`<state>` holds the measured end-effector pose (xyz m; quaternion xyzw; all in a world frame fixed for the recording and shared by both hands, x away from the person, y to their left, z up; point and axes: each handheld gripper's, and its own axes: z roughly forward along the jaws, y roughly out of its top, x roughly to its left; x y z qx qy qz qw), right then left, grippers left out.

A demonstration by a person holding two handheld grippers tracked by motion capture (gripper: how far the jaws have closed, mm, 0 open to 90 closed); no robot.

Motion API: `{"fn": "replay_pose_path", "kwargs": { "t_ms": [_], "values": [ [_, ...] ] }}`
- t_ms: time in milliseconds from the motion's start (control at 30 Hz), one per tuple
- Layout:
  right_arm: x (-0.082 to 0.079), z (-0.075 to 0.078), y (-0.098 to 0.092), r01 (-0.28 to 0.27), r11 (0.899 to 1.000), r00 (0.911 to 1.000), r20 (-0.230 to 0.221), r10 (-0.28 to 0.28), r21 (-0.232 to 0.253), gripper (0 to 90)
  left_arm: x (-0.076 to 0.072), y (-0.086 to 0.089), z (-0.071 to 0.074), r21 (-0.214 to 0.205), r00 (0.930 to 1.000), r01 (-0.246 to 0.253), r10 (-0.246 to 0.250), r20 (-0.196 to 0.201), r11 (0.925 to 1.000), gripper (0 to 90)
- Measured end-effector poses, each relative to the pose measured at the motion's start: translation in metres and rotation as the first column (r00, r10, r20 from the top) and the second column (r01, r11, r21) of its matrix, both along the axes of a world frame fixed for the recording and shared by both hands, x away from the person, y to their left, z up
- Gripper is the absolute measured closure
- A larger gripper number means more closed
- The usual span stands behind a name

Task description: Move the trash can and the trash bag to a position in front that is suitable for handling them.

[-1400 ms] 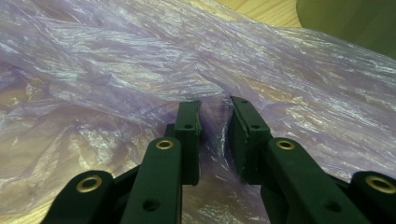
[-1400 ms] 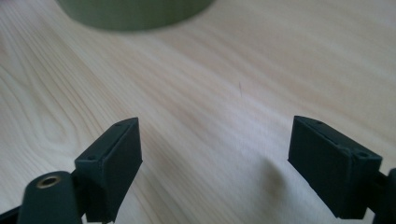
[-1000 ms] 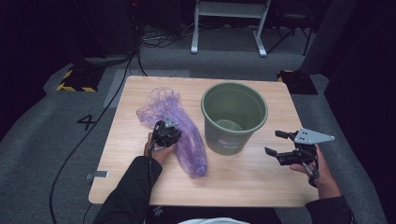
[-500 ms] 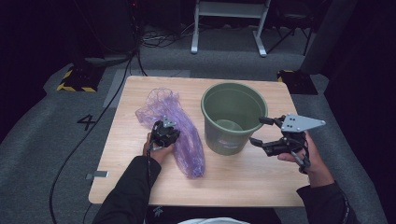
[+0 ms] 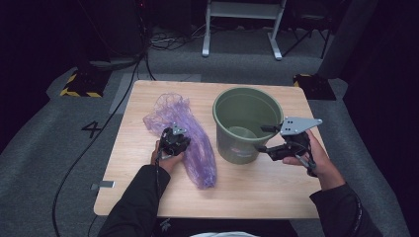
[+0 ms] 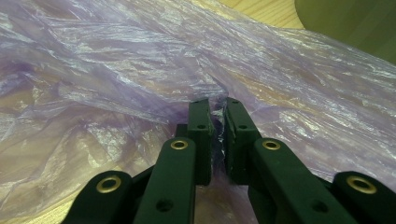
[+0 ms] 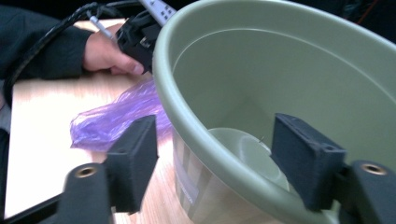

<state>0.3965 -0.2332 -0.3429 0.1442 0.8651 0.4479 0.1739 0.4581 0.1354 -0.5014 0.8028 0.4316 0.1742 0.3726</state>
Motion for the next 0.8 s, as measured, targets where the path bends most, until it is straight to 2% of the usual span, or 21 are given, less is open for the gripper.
{"fn": "replay_pose_path", "kwargs": {
  "t_ms": [133,167,200,400,500,633,800],
  "values": [
    [0.005,0.003,0.008,-0.06,0.996,0.9982,-0.005,0.06,-0.072,53.5,0.0,0.0,0.0,0.0,1.0,0.0,0.0,0.0,1.0,82.8],
    [0.005,0.003,0.008,-0.06,0.996,0.9982,-0.005,0.06,-0.072,53.5,0.0,0.0,0.0,0.0,1.0,0.0,0.0,0.0,1.0,82.9],
    [0.007,0.005,0.013,-0.101,0.99,0.9949,-0.017,0.1,-0.095,61.1,0.0,0.0,0.0,0.002,1.0,-0.001,0.001,0.0,1.0,82.9],
    [0.004,0.007,0.025,-0.204,0.971,0.9789,-0.041,0.2,-0.127,75.2,0.0,0.001,0.0,0.0,1.0,0.006,-0.006,0.0,1.0,83.3],
    [-0.001,0.009,0.027,-0.216,0.966,0.9765,-0.025,0.214,-0.145,76.2,-0.001,0.002,0.0,-0.001,1.0,0.006,-0.006,0.0,1.0,83.8],
    [-0.005,0.009,0.026,-0.227,0.964,0.974,-0.03,0.225,-0.139,75.8,-0.001,0.003,0.0,-0.001,1.0,0.007,-0.007,-0.002,1.0,84.1],
    [-0.022,0.008,0.012,-0.249,0.961,0.9686,-0.025,0.247,-0.124,73.9,-0.001,0.004,0.0,-0.011,0.9999,0.008,-0.008,-0.007,0.9999,84.2]
  ]
}}
